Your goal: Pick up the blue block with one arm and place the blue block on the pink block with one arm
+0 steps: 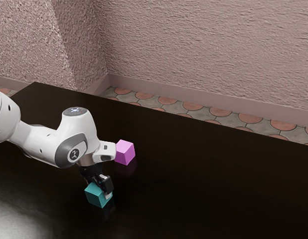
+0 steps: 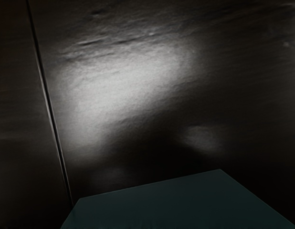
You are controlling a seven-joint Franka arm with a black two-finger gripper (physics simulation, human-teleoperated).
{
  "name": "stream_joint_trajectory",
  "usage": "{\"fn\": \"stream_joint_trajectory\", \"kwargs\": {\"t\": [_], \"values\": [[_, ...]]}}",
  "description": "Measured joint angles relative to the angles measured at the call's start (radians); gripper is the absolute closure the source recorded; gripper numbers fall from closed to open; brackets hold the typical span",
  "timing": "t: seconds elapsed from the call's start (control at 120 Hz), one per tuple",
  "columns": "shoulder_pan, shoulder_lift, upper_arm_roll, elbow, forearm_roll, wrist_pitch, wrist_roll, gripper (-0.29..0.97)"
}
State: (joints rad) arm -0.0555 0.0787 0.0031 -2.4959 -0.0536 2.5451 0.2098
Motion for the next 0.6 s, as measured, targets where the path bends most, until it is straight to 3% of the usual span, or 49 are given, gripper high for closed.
{"fn": "stream_joint_trajectory", "kwargs": {"t": [0.6], "values": [[0.000,0.001,0.000,0.000,0.000,-0.020,-0.162,0.00]]}}
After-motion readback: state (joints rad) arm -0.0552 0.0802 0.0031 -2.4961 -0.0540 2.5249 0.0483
